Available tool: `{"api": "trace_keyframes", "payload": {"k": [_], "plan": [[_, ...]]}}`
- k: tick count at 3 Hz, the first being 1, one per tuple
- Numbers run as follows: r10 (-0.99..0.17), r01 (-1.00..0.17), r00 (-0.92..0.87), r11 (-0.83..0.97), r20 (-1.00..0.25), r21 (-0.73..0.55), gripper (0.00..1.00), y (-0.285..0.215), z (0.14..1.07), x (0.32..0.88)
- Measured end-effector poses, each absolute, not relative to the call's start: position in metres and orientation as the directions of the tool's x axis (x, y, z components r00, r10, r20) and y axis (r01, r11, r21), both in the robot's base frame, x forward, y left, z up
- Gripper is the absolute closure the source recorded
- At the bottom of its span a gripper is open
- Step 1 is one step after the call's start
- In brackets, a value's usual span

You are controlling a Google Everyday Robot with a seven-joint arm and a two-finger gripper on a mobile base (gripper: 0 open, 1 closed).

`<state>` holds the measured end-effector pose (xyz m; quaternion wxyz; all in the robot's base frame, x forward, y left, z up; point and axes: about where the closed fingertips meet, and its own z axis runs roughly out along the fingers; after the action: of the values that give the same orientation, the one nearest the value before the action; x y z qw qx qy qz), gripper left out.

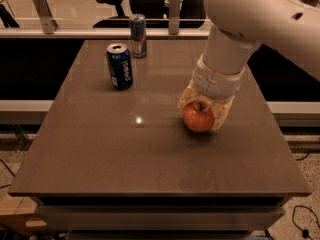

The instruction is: Move apple near pepsi can

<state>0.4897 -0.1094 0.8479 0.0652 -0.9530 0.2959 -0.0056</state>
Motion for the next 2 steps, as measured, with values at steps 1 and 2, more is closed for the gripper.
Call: {"api": "trace_keyframes", "payload": {"k": [1, 2], "plan": [[-0.570, -0.568, 0.821, -0.815, -0.017, -0.113, 1.00, -0.112, 0.855, 0.492], [-0.569, -0.567, 0.823, -0.819, -0.006, -0.089, 1.00, -0.119, 0.865, 0.502]]}}
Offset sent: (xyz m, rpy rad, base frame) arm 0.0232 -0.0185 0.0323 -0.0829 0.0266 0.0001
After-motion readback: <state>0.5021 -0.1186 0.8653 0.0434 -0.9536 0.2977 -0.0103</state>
